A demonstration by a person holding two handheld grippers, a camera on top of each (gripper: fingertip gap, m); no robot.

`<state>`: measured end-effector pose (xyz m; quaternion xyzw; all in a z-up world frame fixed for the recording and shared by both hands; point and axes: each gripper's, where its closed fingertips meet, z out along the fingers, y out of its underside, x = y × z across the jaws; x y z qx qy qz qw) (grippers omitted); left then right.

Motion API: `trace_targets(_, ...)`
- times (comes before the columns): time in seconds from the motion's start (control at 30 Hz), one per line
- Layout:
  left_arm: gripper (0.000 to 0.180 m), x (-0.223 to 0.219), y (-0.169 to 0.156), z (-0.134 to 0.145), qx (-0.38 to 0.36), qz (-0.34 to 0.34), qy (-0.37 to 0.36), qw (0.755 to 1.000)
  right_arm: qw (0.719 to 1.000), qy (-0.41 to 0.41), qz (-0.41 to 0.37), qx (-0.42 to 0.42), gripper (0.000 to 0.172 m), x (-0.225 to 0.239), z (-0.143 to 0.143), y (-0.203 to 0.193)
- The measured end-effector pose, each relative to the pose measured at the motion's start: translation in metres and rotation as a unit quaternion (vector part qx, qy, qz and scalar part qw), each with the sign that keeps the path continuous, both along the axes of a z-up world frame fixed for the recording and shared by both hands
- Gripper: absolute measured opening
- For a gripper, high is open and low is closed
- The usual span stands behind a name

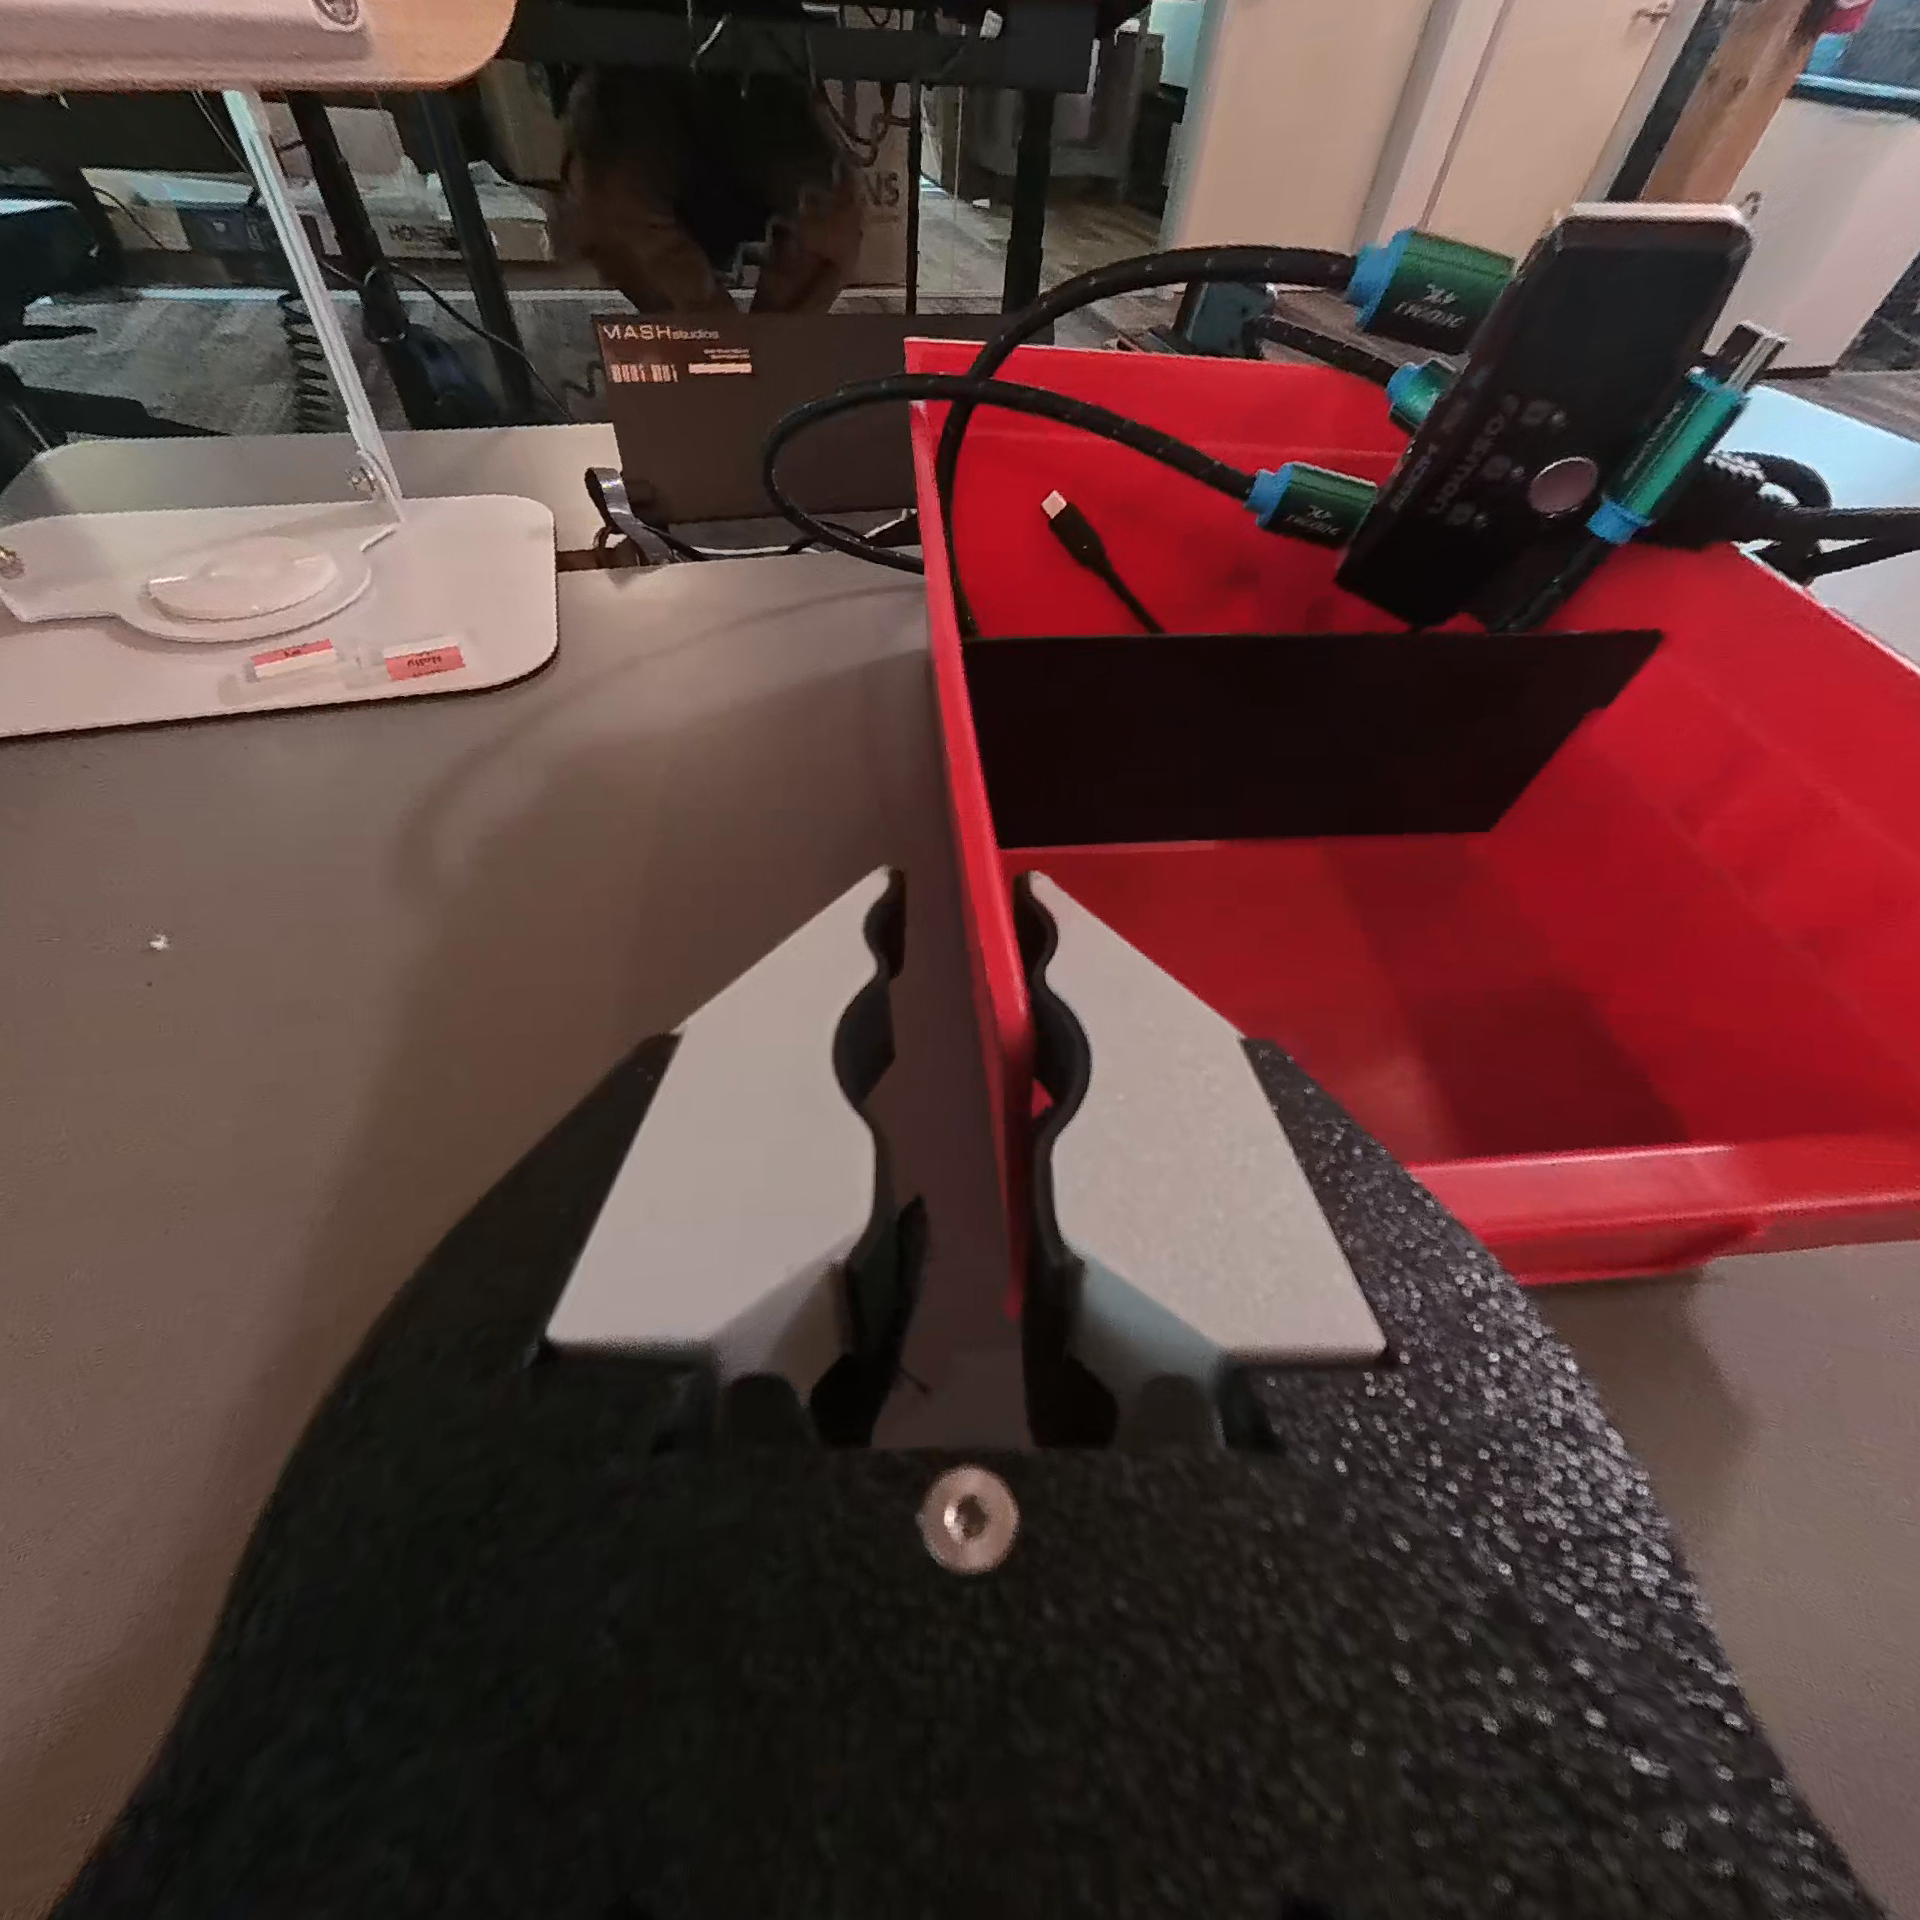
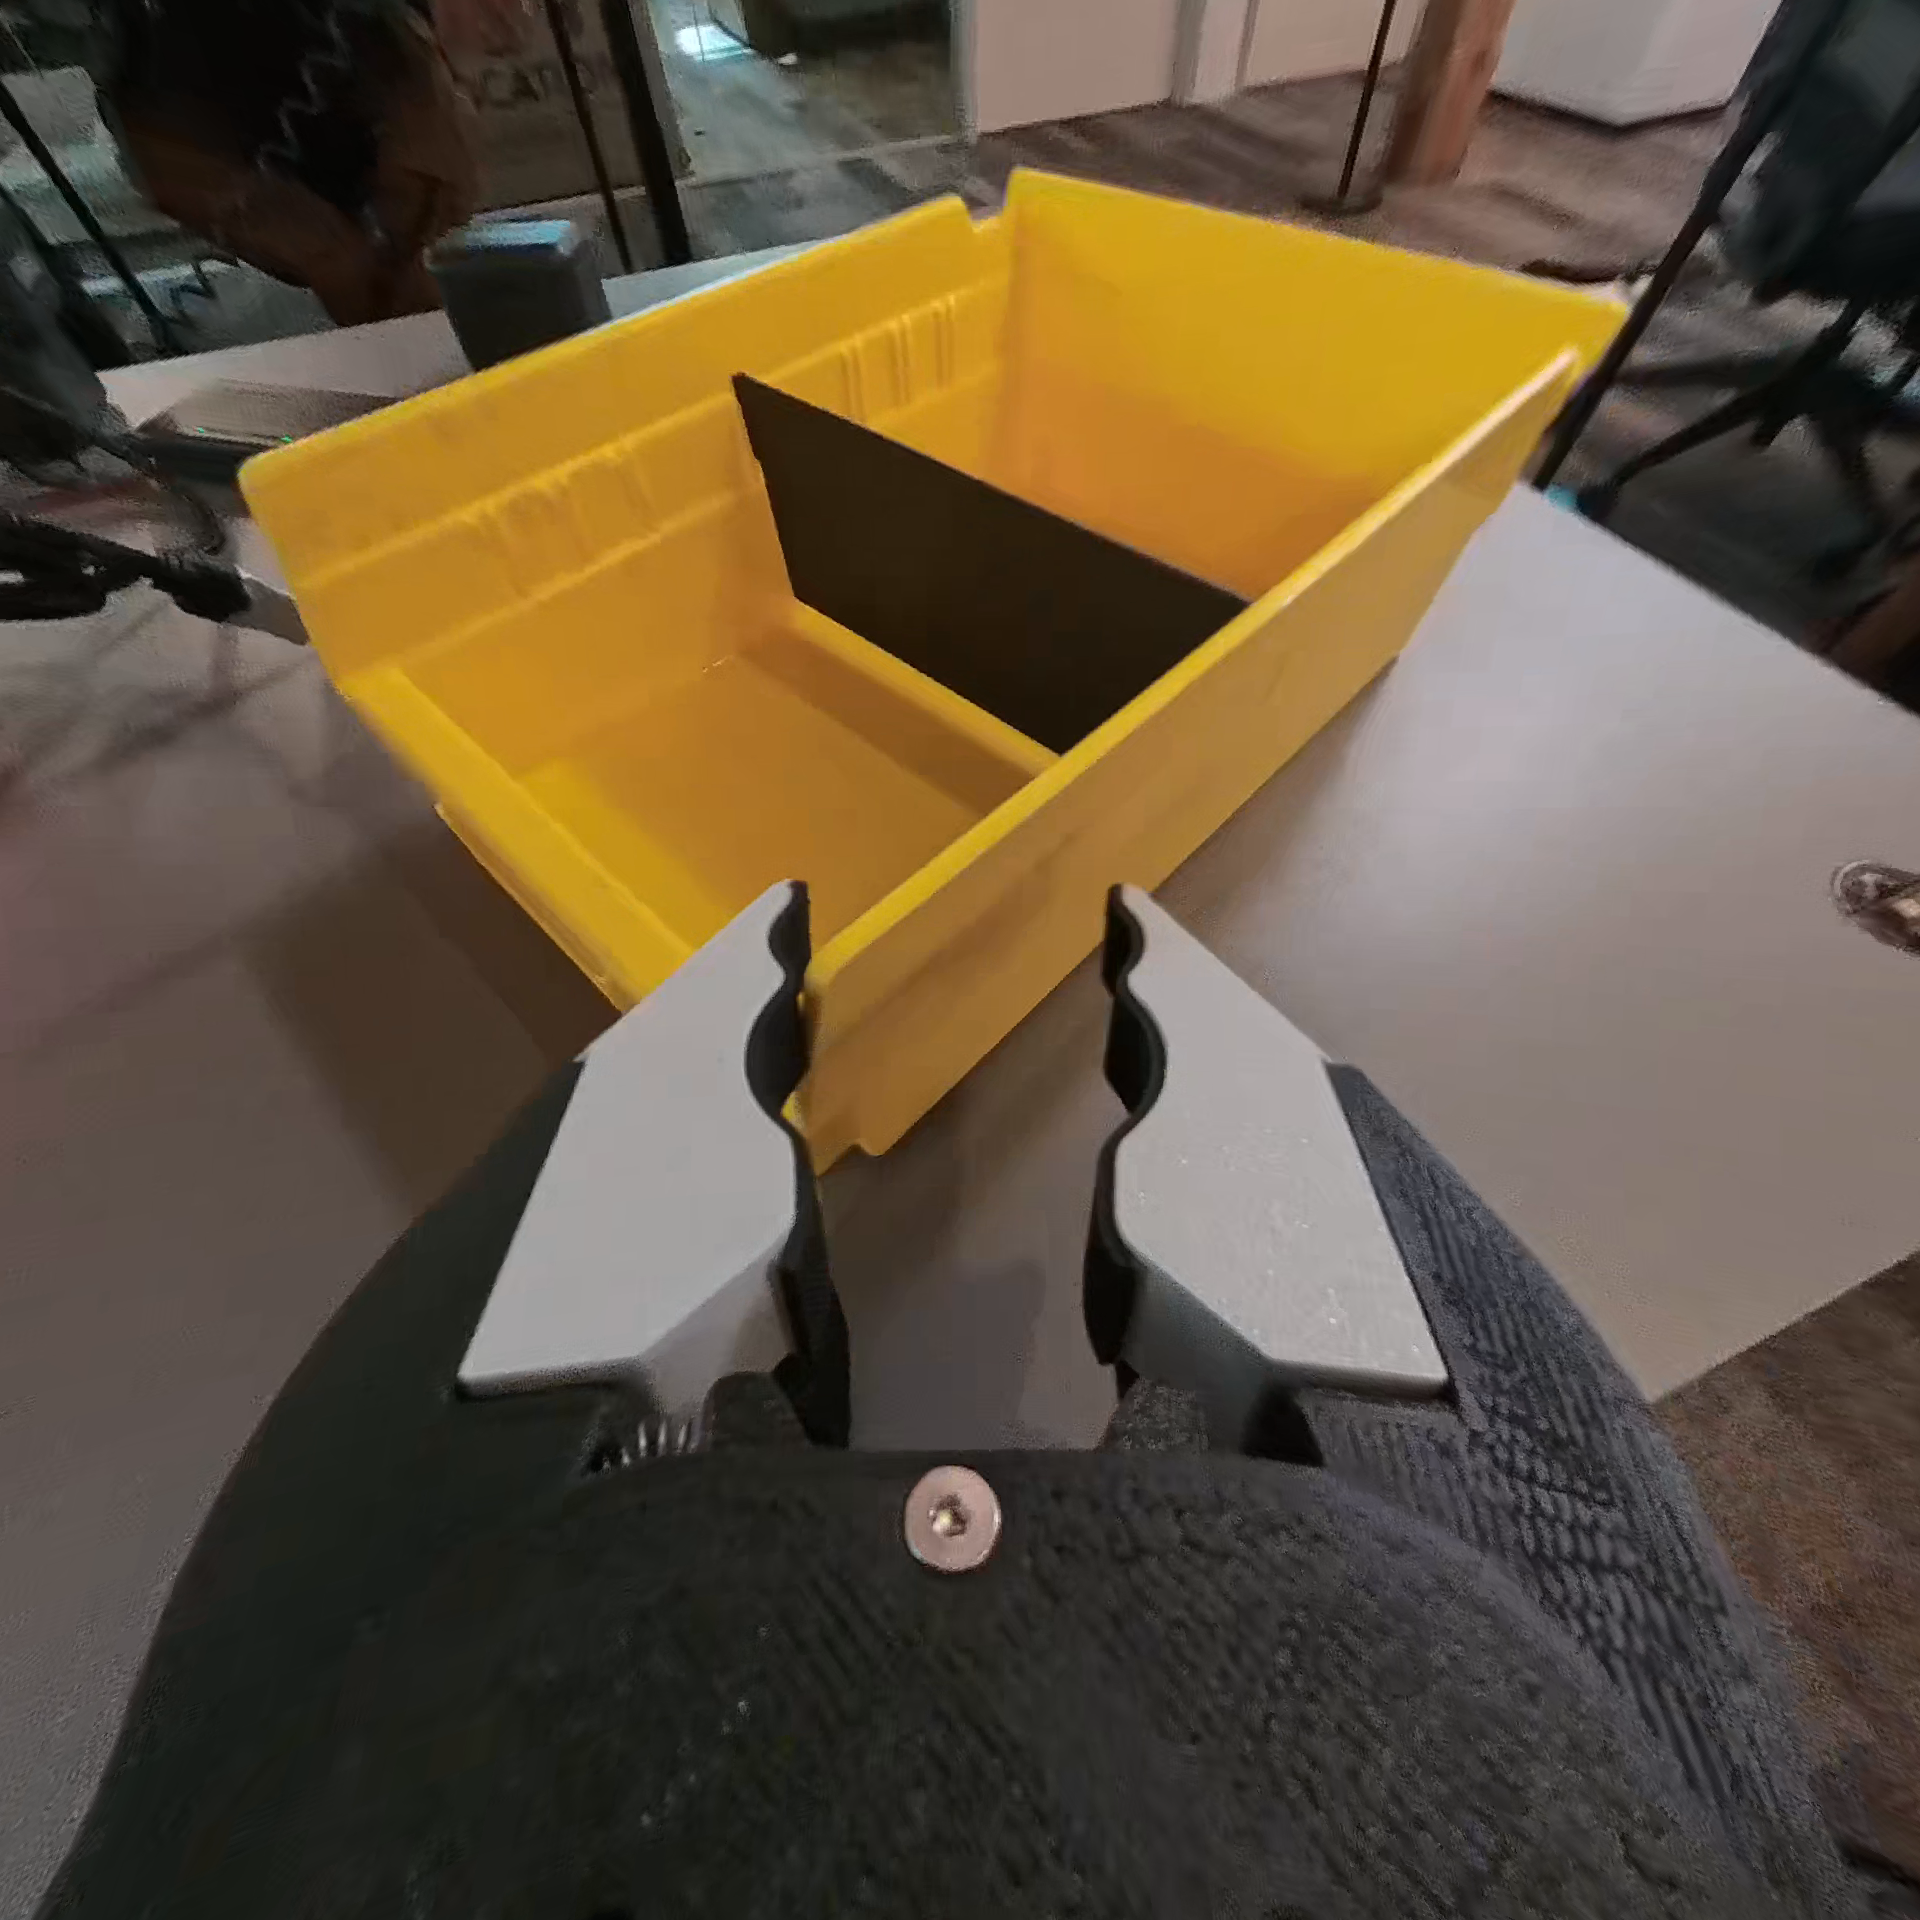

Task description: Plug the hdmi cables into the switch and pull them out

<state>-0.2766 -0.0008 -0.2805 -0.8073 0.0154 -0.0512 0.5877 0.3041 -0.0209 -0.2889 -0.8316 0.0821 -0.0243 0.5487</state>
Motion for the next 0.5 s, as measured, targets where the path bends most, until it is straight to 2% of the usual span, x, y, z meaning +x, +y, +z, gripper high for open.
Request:
trace_targets(0.07, 0.014, 0.001, 0.0, 0.0, 0.0, -0.002, 0.003, 1.0, 1.0, 0.005, 0.0, -0.01, 0.033, 0.008, -0.001, 0.002)
trace_targets(0.1, 0.013, 0.002, 0.0, 0.0, 0.001, -0.003, 0.006, 1.0, 1.0, -0.003, -0.005, -0.016, 0.029, 0.014, -0.001, 0.003)
trace_targets(0.3, 0.006, 0.005, -0.001, 0.0, 0.002, -0.009, 0.011, 1.0, 0.997, -0.068, -0.018, -0.041, 0.013, 0.046, -0.001, 0.007)
trace_targets(0.5, 0.004, 0.005, -0.001, 0.0, 0.002, -0.011, 0.013, 1.0, 0.995, -0.083, -0.001, -0.048, 0.007, 0.069, -0.001, 0.017)
